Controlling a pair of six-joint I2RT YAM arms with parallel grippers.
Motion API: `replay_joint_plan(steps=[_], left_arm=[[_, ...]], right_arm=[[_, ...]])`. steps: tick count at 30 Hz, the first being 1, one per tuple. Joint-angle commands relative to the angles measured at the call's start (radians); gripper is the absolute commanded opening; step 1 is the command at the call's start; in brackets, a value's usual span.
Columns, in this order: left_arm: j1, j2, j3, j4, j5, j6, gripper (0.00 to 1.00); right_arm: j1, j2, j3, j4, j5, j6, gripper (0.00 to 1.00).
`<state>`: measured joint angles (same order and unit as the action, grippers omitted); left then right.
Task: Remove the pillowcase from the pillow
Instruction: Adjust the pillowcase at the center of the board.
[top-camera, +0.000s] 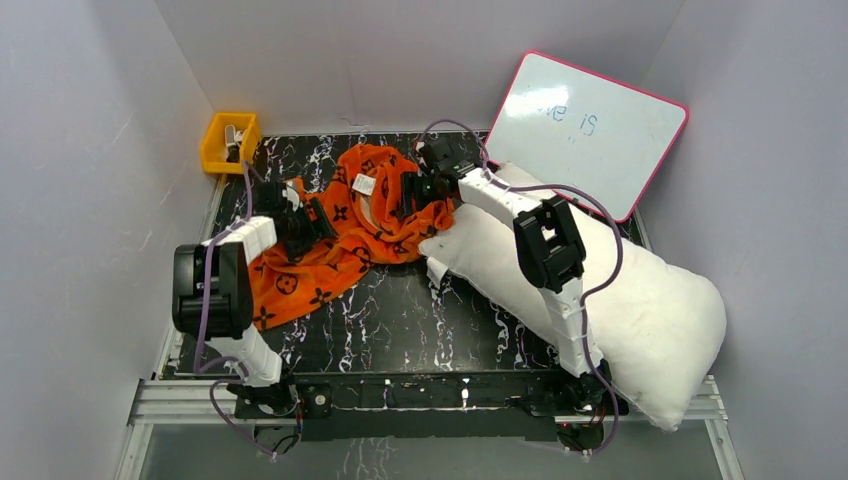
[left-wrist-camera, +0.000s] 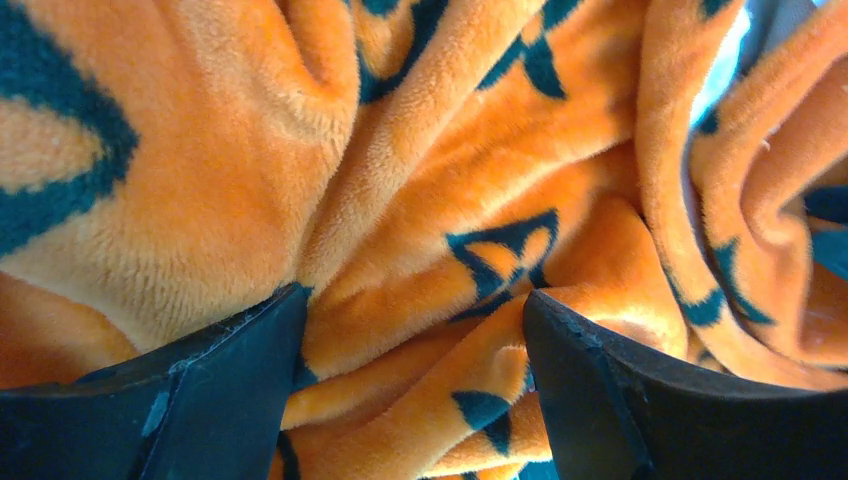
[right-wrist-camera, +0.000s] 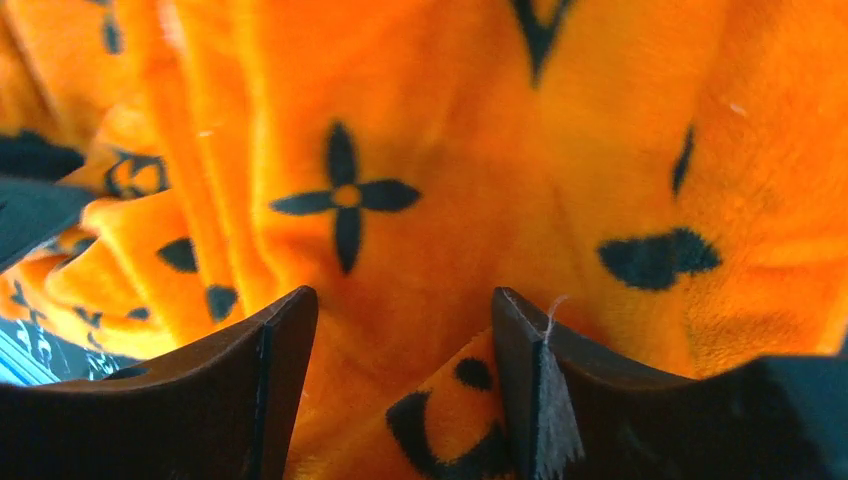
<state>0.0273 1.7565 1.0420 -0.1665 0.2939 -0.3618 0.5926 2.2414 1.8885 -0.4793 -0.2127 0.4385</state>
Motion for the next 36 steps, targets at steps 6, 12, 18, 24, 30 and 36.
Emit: replay_joint_plan(steps=[6, 12, 18, 24, 30, 36], left_arm=[[-0.234, -0.588, -0.503, -0.062, -0.039, -0.539, 0.71], [-0.547, -0.958, -0.619, -0.127, -0.23, -0.92, 0.58], [-0.641, -0.909, -0.415, -0.284, -0.43, -0.804, 0.61], [-0.629, -0.699, -0.11, -0.277, -0.556, -0.422, 0.96], [-0.318, -0.45, 0.157, -0.252, -0.308, -0.159, 0.98], [-0.217, -0.276, 0.313, -0.262, -0.233, -0.055, 0.98]], right_arm=[[-0.01, 0.107, 0.148, -0.007, 0.022, -0.002, 0.04], [-0.02, 0.367, 0.653, -0.012, -0.079, 0.0, 0.0], [-0.027, 0.212, 0.474, 0.266, -0.16, 0.01, 0.3], [-0.051, -0.029, 0.29, 0.159, -0.052, -0.057, 0.76], [-0.07, -0.35, -0.009, 0.087, 0.085, 0.029, 0.79], [-0.148, -0.612, -0.394, 0.198, -0.108, 0.508, 0.8]])
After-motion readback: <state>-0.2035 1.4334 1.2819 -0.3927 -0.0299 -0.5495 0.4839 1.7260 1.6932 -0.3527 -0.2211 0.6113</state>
